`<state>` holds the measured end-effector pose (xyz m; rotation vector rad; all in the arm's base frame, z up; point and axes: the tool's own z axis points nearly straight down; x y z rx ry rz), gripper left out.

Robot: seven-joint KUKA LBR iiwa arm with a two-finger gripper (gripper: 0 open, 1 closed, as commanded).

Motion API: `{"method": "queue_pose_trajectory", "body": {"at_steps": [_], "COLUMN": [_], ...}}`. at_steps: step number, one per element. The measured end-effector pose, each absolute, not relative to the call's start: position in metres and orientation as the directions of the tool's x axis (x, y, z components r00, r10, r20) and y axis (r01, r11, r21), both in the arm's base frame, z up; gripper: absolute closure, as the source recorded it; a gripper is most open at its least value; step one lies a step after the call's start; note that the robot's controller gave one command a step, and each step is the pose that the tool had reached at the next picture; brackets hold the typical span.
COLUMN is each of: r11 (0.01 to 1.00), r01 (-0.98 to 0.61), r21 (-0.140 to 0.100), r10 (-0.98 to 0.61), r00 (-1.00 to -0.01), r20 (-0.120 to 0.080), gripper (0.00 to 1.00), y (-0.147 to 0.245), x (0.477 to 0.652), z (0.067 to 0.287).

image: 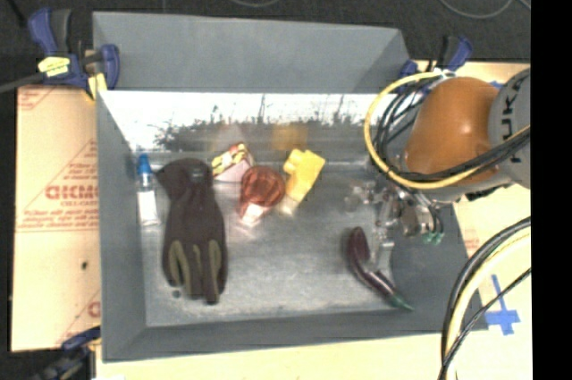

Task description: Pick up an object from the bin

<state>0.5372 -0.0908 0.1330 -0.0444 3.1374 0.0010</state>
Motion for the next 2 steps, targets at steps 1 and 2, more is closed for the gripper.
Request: {"method": "queue_pose_trajectory", "body": {"at_steps": [1,2], "r11": [0.996,0.996], "r01": [-0.094,-0.094], "r21": [-0.006,-0.006], "r10": [-0.094,-0.094], "r00": [-0.996,-0.996], "r20": [-0.005,-0.005], "gripper": [1.00,1.00], "y": [-0.1374,-0.1373], "x": [0.4988,0.4989], "z": [0.0783,0.0783]}}
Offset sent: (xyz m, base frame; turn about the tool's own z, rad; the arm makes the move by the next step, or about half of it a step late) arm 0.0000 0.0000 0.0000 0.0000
